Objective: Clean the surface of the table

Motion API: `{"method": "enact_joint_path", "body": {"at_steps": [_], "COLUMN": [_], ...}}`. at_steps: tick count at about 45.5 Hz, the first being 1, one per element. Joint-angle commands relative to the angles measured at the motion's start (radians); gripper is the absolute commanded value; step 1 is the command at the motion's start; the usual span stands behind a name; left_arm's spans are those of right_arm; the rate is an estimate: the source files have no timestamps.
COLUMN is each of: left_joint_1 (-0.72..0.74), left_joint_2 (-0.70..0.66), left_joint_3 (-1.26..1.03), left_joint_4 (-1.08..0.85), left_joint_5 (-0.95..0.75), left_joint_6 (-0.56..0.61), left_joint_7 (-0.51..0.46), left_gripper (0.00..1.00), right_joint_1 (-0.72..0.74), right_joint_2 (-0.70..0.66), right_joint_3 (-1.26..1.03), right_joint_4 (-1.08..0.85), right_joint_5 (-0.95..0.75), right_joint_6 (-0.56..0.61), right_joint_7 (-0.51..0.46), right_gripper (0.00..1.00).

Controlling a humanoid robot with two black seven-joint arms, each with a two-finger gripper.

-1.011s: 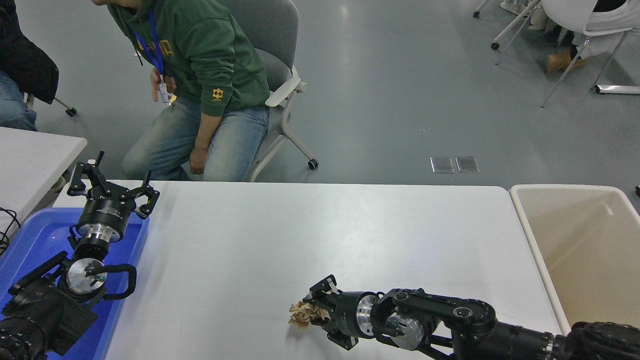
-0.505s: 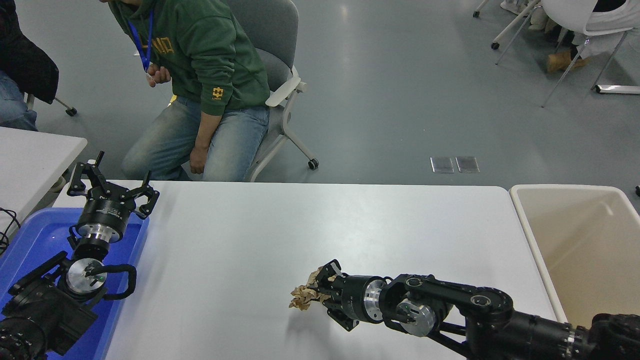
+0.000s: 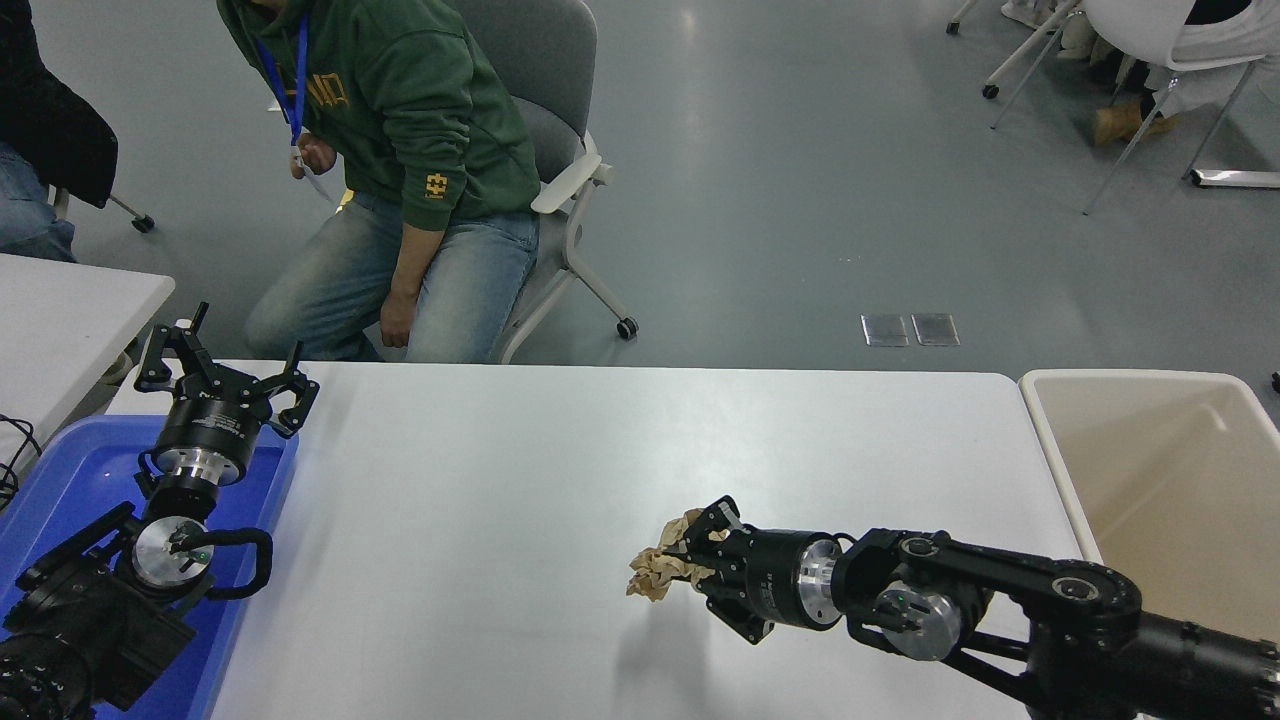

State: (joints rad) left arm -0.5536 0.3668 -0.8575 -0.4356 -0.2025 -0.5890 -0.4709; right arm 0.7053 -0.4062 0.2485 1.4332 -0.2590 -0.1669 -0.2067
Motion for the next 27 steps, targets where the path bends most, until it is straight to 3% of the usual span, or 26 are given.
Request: {"method": "enact_joint_path", "body": {"at_steps": [1,15,27], "left_joint_1": [0.000,0.001,0.000], "left_joint_2": [0.000,0.000,0.000], "left_joint_3": [0.000,0.000,0.000], "left_joint_4": [0.000,0.000,0.000], "left_joint_5": [0.000,0.000,0.000], "left_joint_6": [0.000,0.000,0.000], "left_joint_7": [0.000,0.000,0.000], "left_gripper": [1.00,1.00,1.00], "right_joint_1": [0.000,-0.001,-0.007], "right_joint_2": [-0.129,-0.370,-0.571], "right_joint_3": [0.038,0.175,0.328], "right_joint_4": [0.122,0.294,0.311], "right_joint_5": [0.020,0.086,0.199], "right_joint_6": [0.009,0.043,0.102], "right_joint_7": [0.001,0.003,0.003], "right_gripper": [0.00,0.00,0.00]}}
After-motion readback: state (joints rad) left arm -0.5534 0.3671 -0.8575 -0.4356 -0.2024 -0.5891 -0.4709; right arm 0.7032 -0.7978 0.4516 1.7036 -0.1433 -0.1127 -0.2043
